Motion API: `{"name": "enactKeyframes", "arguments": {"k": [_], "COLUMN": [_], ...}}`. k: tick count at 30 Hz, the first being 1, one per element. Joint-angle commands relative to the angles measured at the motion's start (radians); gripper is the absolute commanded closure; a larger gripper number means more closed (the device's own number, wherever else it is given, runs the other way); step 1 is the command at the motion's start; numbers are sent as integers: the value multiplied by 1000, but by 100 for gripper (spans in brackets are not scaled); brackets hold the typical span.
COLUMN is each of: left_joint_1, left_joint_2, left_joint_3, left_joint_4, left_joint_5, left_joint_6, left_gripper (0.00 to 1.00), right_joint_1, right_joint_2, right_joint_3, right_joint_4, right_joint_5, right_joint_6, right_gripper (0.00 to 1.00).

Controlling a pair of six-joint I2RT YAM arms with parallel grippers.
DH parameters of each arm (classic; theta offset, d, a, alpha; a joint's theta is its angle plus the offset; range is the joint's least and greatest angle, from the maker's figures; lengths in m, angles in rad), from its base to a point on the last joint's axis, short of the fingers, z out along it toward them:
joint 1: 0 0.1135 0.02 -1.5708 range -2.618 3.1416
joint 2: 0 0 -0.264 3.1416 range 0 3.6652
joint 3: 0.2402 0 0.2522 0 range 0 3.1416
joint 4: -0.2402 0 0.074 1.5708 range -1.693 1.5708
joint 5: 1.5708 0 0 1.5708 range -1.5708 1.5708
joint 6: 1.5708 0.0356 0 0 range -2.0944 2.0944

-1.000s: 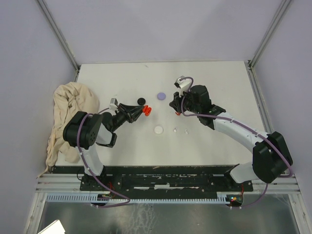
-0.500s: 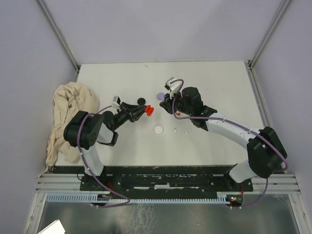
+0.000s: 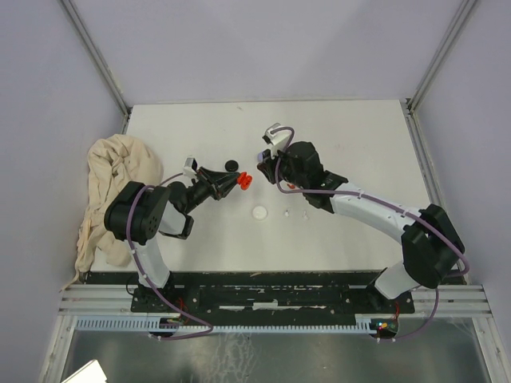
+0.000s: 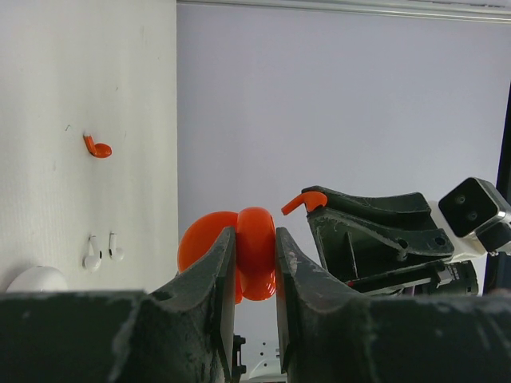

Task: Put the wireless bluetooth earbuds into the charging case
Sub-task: Place the earbud in the charging case.

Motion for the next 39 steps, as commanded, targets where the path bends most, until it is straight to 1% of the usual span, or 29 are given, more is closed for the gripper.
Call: {"name": "enactKeyframes", "arguments": {"k": [1, 5, 6, 12, 19, 25, 28, 39], "left_joint_1": [-6, -16, -19, -36, -50, -49, -51, -54], "left_joint_2": [-9, -9, -10, -15, -9, -11, -11, -19], "left_joint_3": [15, 16, 15, 10, 6, 10, 11, 22], "left_joint_4": [199, 198, 199, 198, 200, 201, 199, 200], "left_joint_5": [15, -1, -7, -34, -67, -81, -93, -91], "left_joint_6": [-39, -39, -62, -125, -177, -220, -244, -257], "left_gripper": [97, 97, 97, 97, 97, 97, 97, 97], "right_joint_1": [39, 72, 78, 107, 131, 148, 155, 155], "right_joint_2": [1, 12, 14, 23, 47, 55, 60, 83], "right_joint_3": [55, 47, 40, -40, -74, -138, -181, -194], "right_joint_4": [31, 71, 89, 276, 355, 477, 565, 598], "right_joint_5": [130, 173, 179, 225, 229, 221, 214, 205], "right_joint_6": [58, 58, 55, 21, -38, -85, -108, -112], "right_gripper": [98, 99, 98, 98, 98, 98, 98, 98]}}
